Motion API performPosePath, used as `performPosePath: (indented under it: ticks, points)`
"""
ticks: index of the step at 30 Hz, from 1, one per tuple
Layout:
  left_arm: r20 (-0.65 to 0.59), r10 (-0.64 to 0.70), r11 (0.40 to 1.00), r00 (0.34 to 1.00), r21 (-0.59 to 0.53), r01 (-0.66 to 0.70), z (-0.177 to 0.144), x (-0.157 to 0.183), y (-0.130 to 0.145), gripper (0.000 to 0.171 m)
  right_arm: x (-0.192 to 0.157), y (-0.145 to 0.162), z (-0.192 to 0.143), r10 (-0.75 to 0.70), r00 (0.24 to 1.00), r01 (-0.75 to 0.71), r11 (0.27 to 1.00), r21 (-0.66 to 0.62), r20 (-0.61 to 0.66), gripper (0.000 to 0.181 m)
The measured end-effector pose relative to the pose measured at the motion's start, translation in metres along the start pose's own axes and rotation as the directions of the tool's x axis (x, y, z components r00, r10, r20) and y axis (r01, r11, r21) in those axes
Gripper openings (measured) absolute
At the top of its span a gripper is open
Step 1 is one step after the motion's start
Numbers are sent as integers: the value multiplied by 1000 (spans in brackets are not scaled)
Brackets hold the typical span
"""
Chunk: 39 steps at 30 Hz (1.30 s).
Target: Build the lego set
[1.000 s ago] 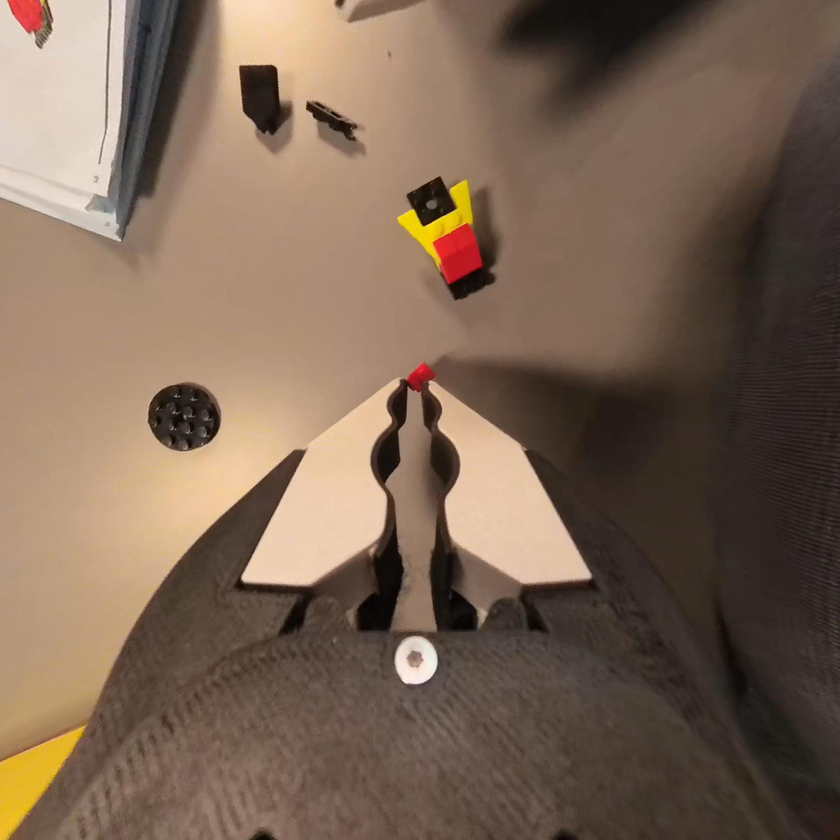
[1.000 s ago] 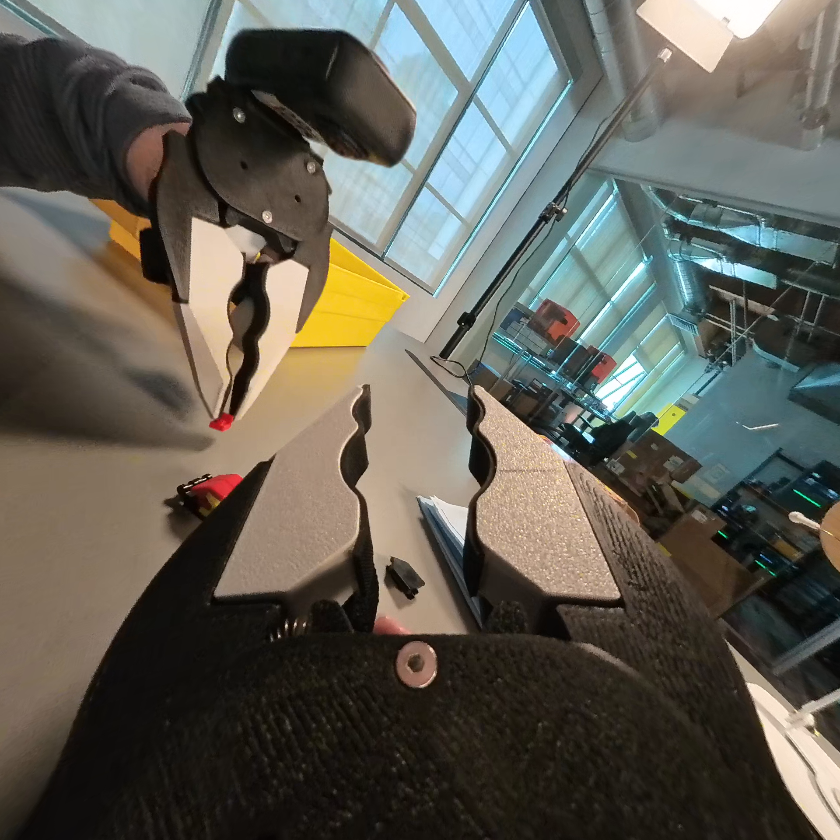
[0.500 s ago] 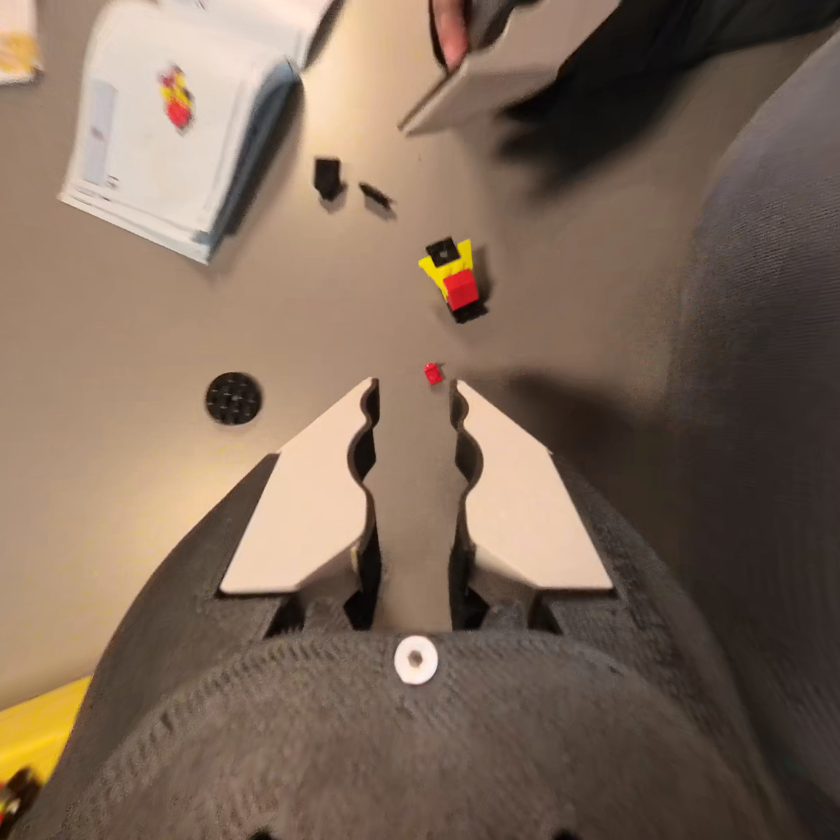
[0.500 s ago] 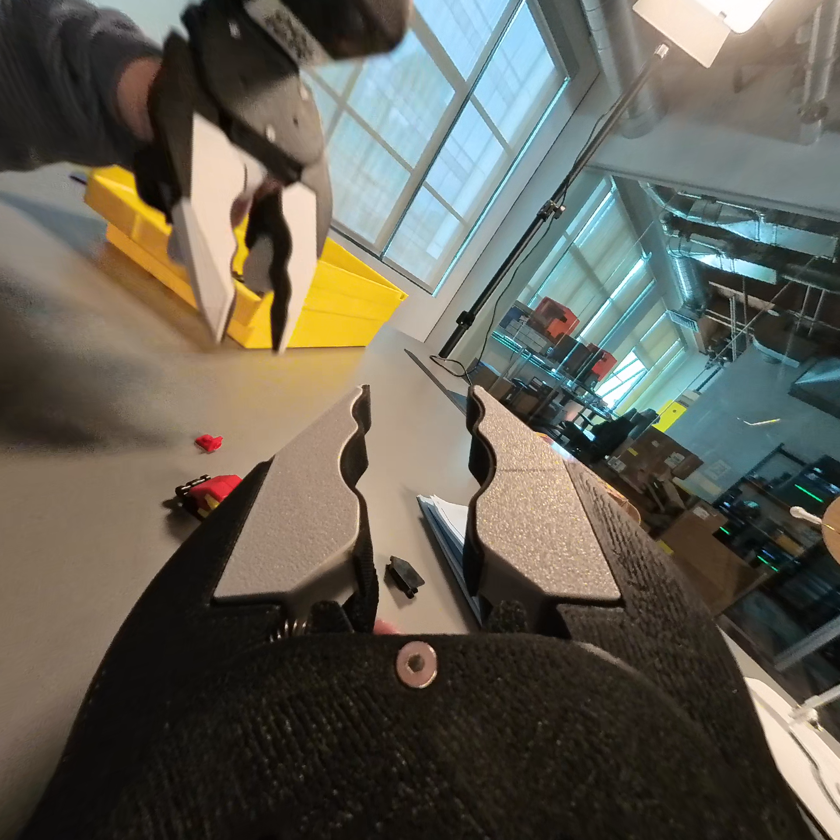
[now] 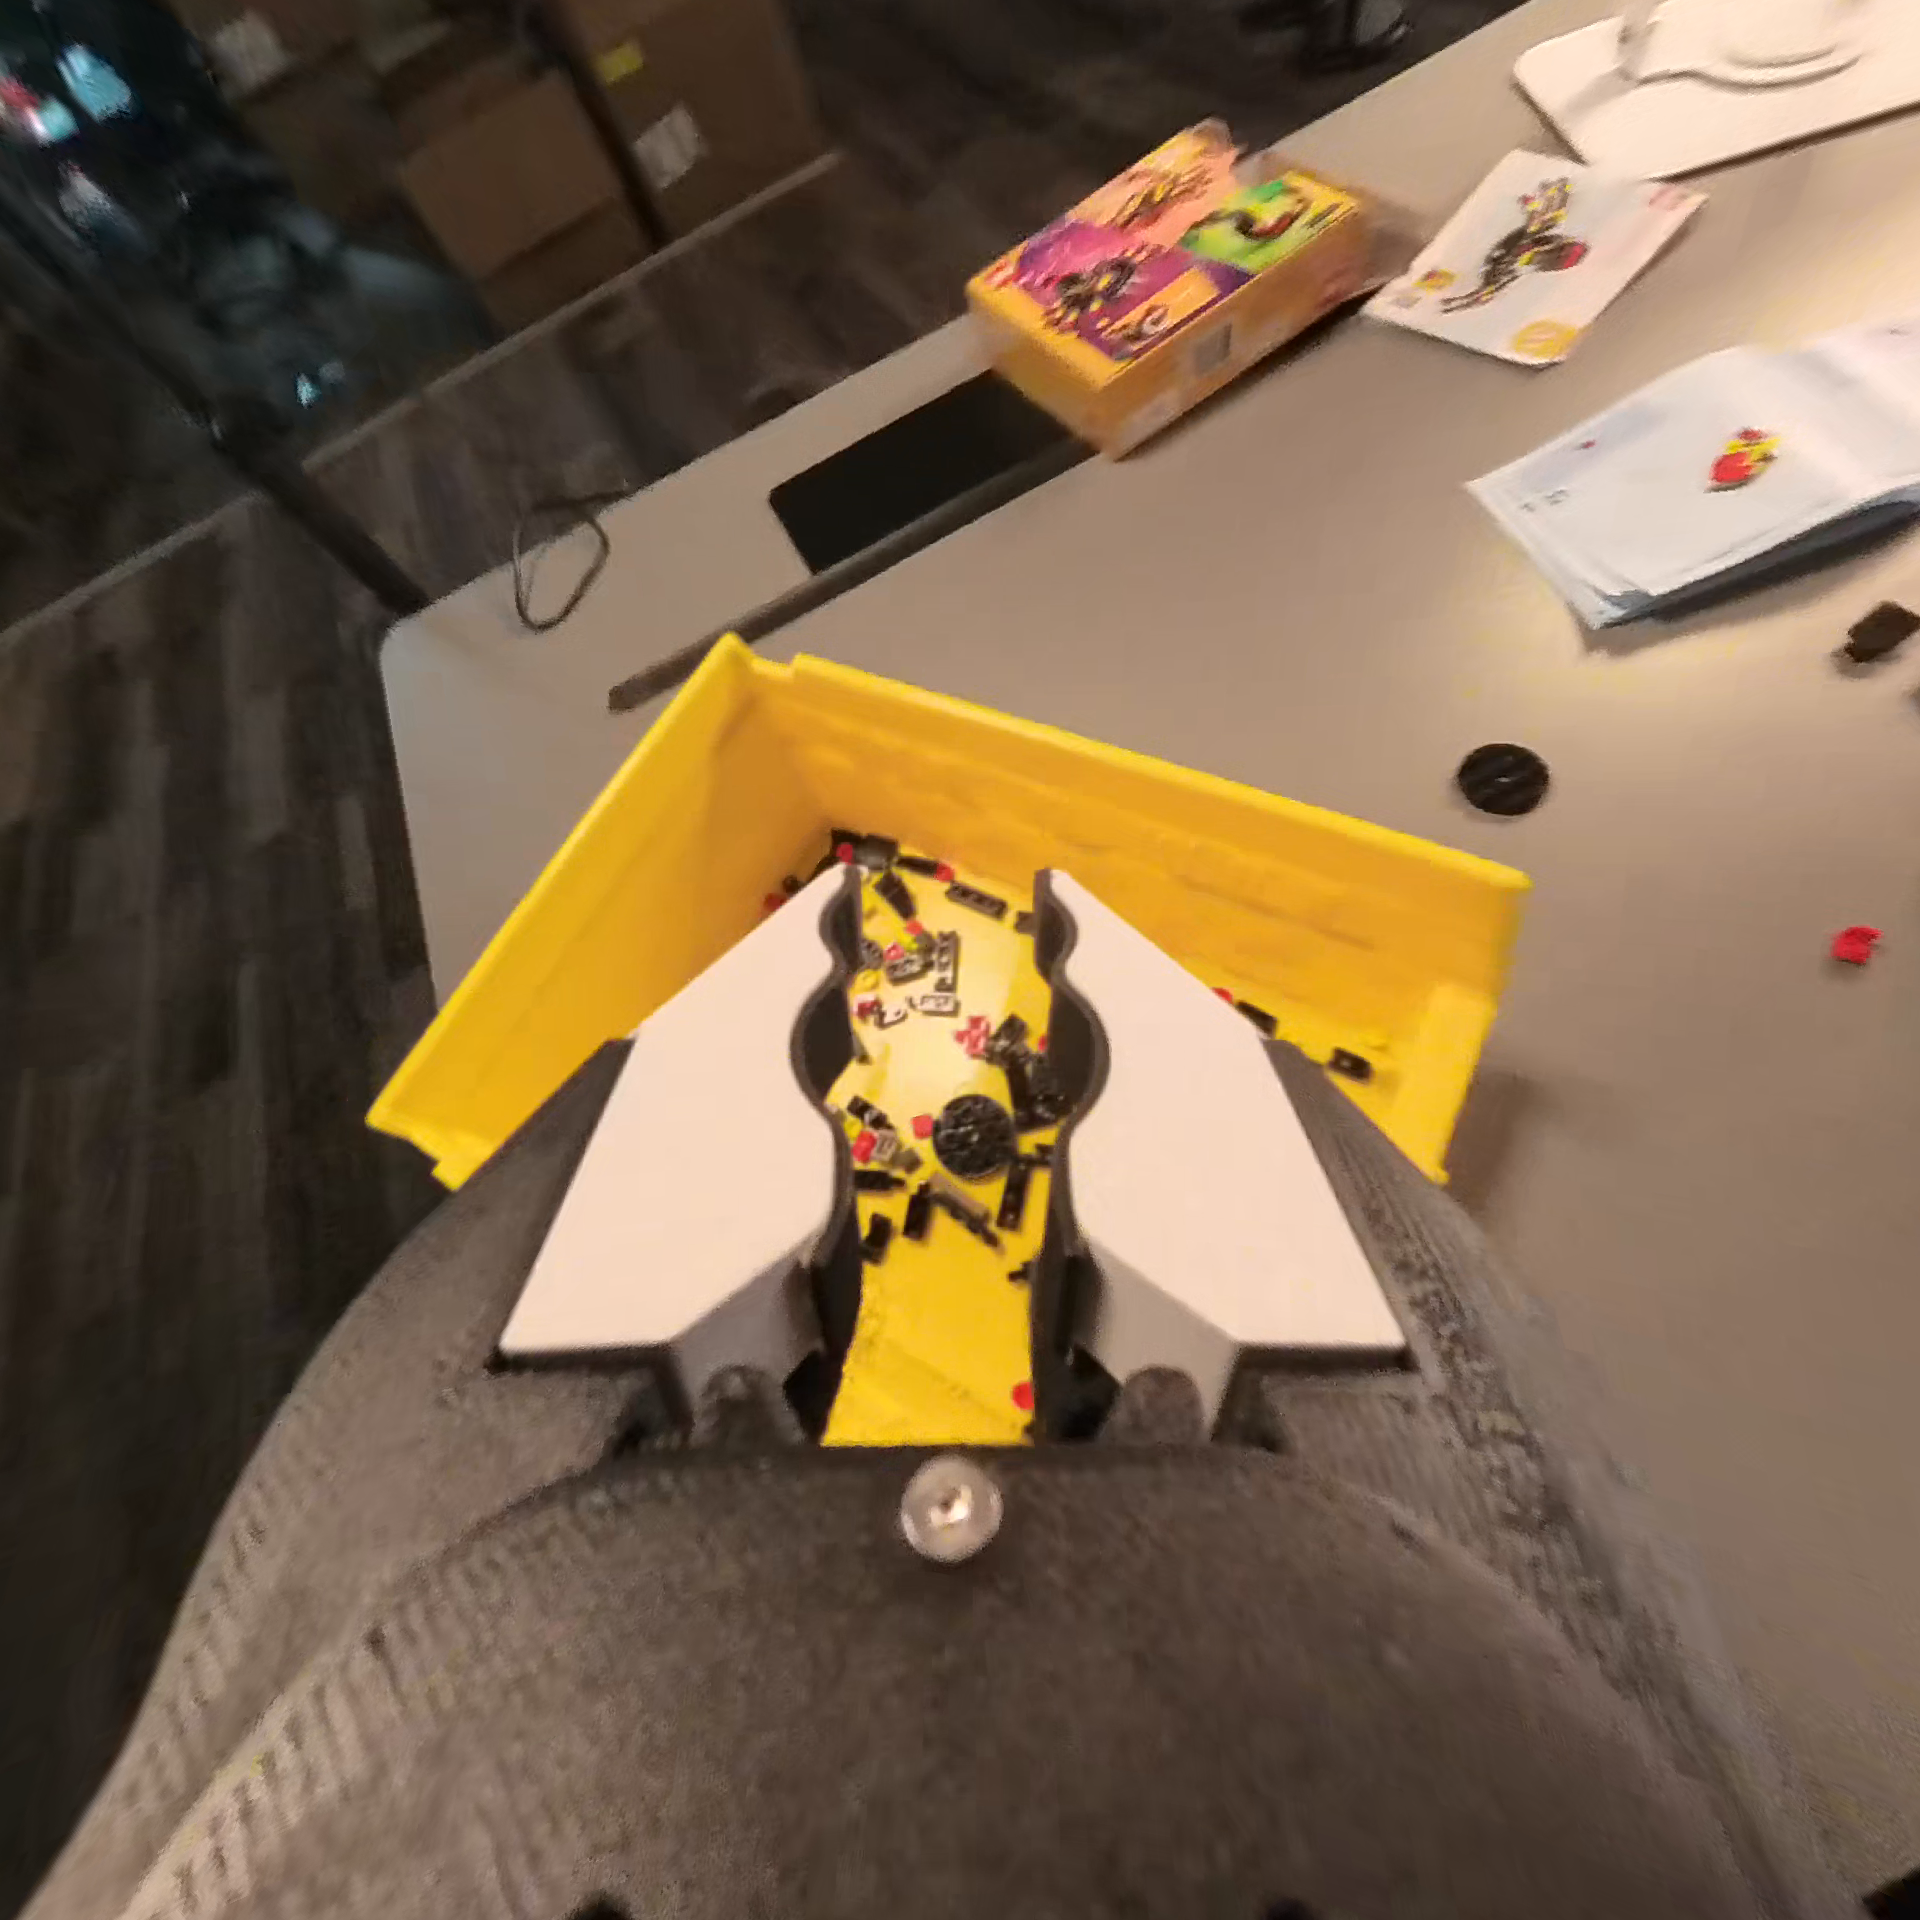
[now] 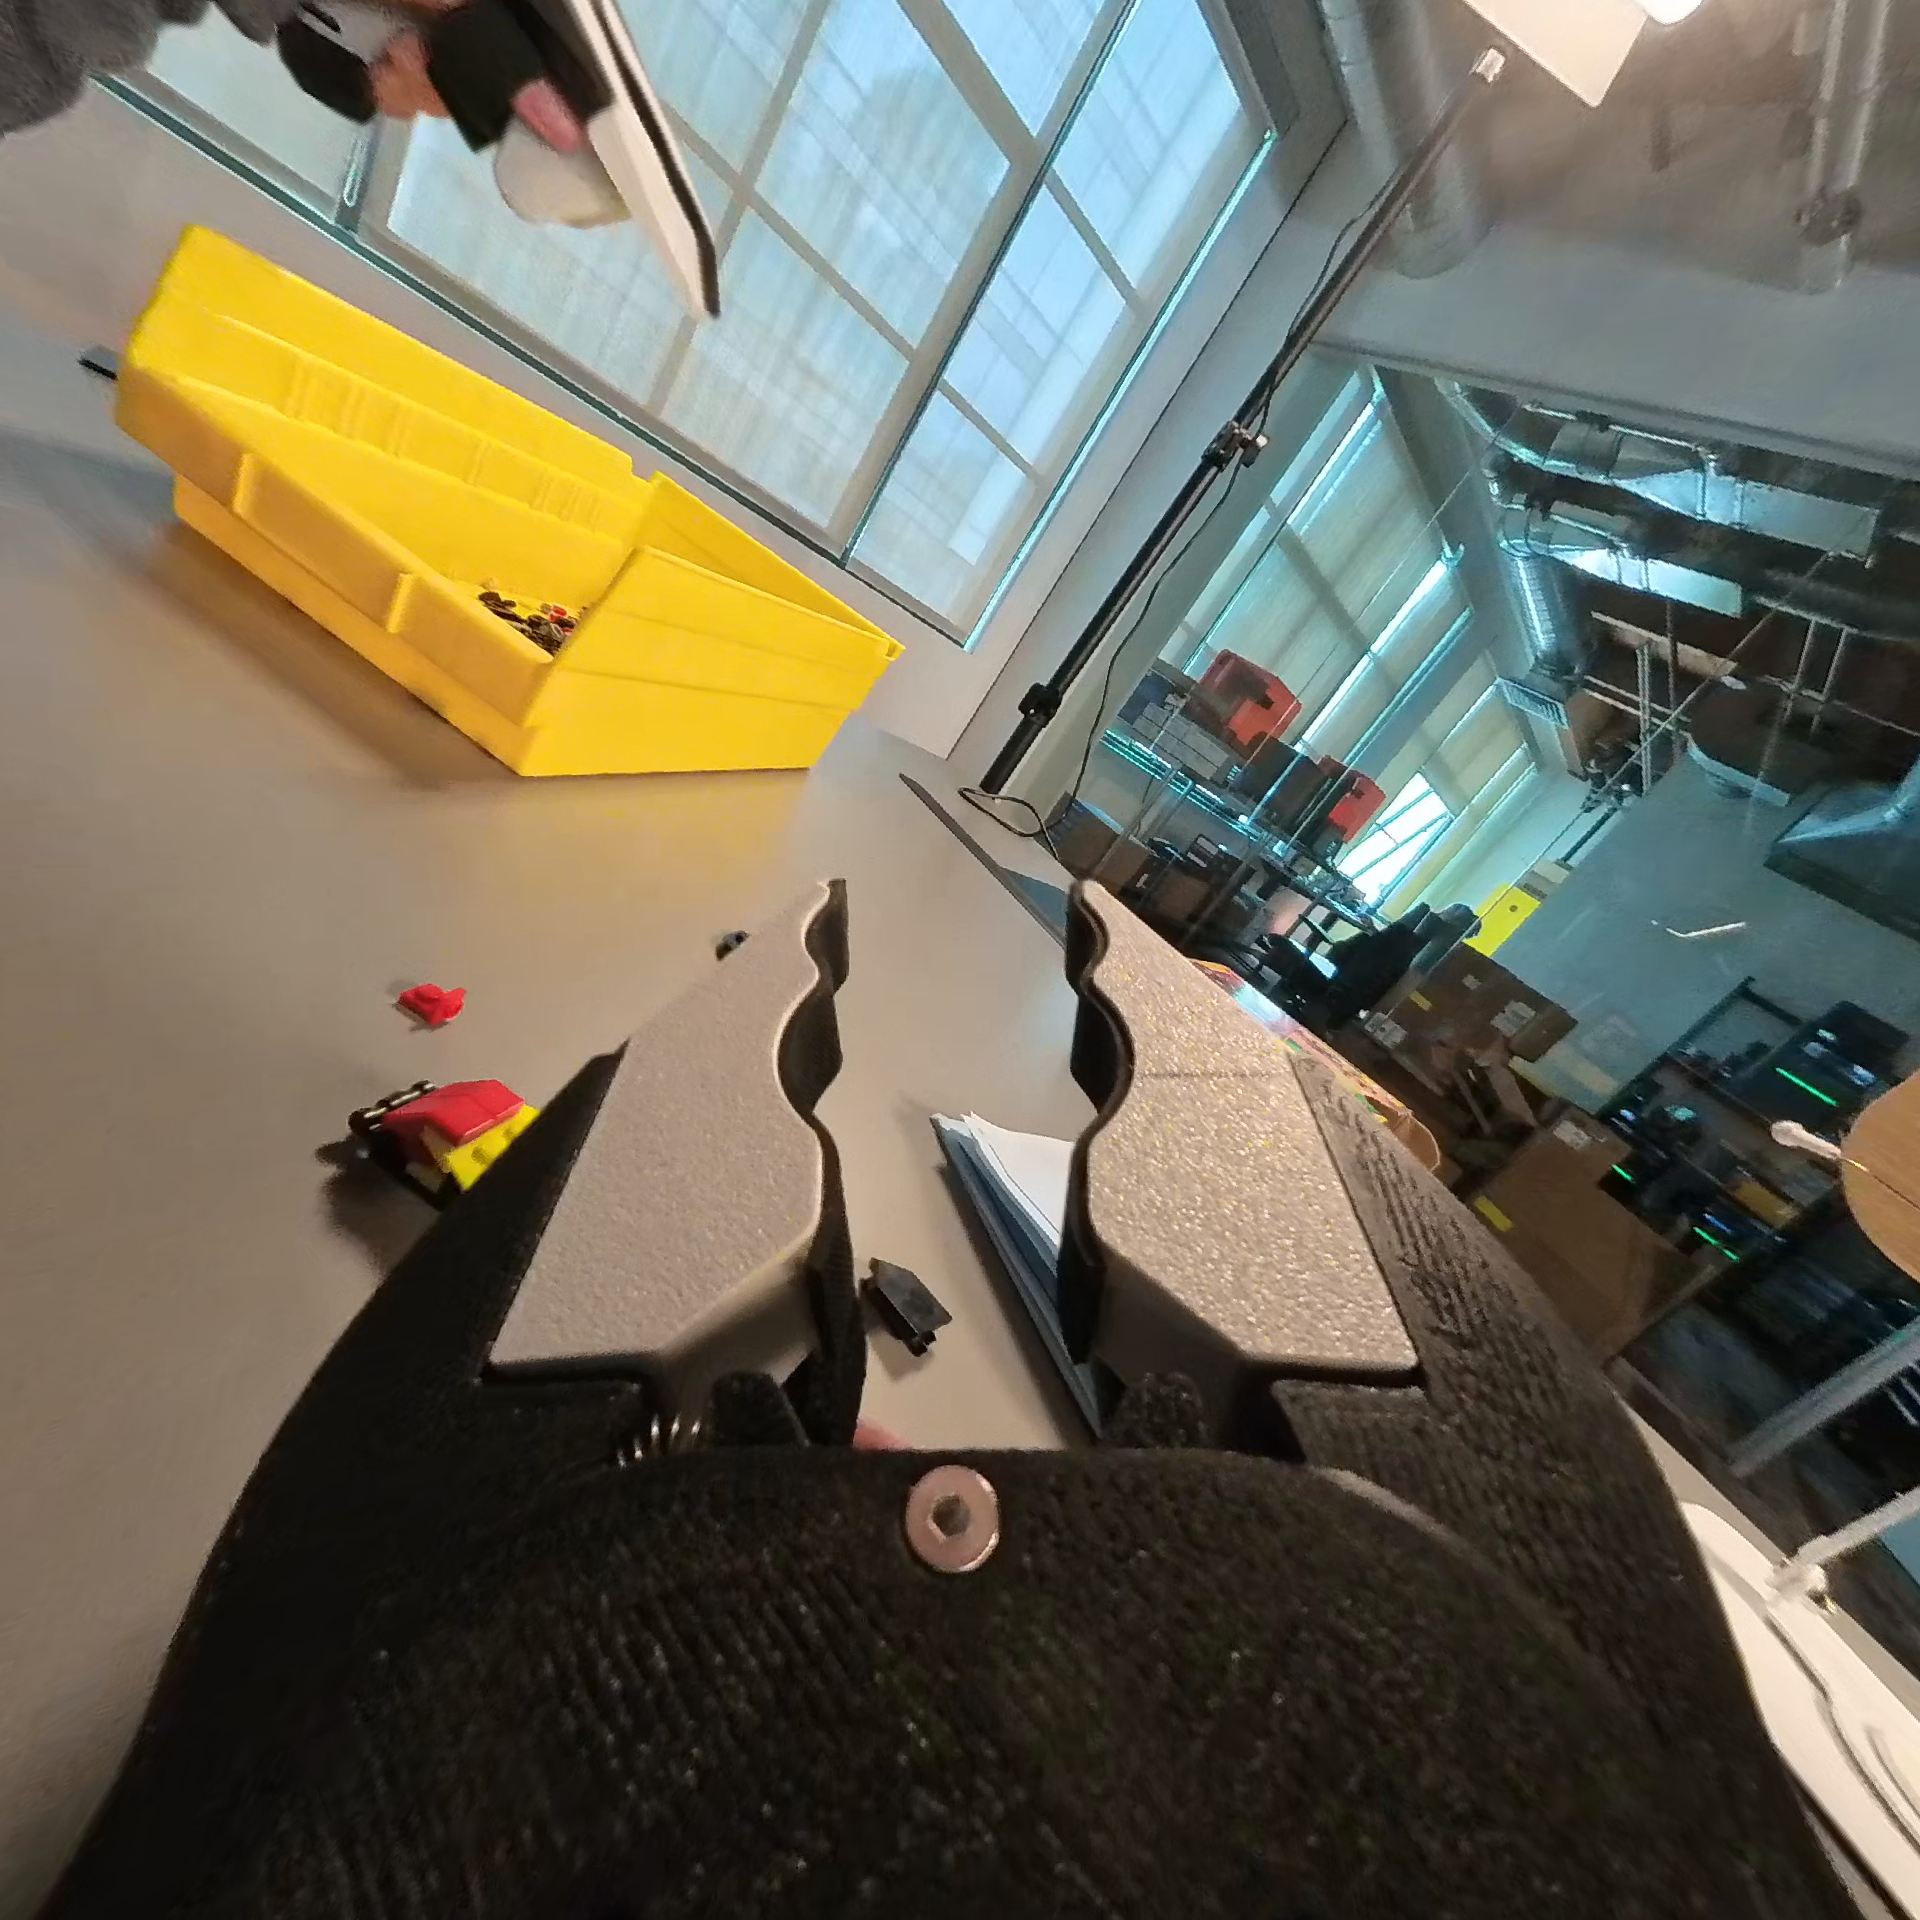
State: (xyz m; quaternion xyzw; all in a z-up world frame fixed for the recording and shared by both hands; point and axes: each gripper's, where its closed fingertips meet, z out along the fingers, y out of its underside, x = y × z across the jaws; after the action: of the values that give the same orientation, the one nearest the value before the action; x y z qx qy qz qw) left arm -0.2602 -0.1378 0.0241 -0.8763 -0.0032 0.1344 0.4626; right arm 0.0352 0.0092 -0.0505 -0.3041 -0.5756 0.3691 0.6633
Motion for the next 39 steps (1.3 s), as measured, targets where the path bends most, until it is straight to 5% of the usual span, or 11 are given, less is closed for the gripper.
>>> performPosePath:
  ticks: [5,9,12,22,39]
  points:
    - [-108,-70,966,992,-254,40,54,-26,36,25,0,1,1,-8,1000,8,1000,-9,-2,40]
    - [-189,-121,864,975,-504,10,98,-29,84,16,-1,2,0,-12,1000,12,1000,-9,1,40]
    - [-138,-167,775,976,-631,43,121,-40,112,0,-1,2,0,-12,1000,12,1000,-8,4,40]
    - [-71,-354,701,933,-681,214,155,-45,118,8,-1,2,0,-2,1000,2,1000,-3,13,40]
    - [-44,-273,643,961,-751,148,148,-50,136,9,-1,5,1,1,1000,-1,1000,-3,21,40]
